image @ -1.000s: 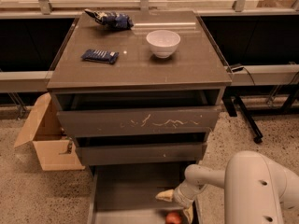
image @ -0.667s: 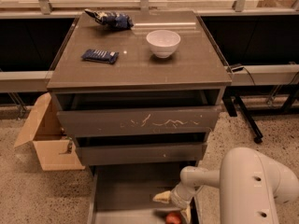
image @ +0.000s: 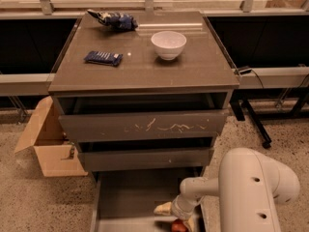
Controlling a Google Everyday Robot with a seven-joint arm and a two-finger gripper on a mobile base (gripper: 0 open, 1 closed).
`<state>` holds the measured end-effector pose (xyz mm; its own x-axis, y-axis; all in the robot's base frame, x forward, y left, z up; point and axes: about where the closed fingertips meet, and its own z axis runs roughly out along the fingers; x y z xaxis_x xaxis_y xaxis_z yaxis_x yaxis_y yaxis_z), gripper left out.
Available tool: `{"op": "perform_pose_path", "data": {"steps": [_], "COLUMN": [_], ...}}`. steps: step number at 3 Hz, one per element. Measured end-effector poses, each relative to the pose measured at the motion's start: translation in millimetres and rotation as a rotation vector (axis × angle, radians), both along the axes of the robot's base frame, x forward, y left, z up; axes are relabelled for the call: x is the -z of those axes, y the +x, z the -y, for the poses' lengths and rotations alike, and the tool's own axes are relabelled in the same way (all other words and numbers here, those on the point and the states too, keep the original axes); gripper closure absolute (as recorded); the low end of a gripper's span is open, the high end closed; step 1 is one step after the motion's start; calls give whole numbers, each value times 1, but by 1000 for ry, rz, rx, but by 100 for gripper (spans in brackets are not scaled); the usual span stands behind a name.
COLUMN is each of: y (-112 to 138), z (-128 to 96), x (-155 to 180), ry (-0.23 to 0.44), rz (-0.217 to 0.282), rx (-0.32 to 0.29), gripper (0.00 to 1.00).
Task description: Pick apple from bottom drawer and place on counter
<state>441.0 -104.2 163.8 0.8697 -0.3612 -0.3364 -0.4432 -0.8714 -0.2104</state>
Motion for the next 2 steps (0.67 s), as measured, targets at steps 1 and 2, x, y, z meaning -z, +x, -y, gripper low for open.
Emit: {"op": "perform_pose_path", "data": {"steps": [1, 2], "y": [-4, -6], "z": [-4, -3], "x": [11, 23], "ry": [5, 11], "rz": [-3, -16], "rx": [-17, -23], "gripper": [0, 14]}}
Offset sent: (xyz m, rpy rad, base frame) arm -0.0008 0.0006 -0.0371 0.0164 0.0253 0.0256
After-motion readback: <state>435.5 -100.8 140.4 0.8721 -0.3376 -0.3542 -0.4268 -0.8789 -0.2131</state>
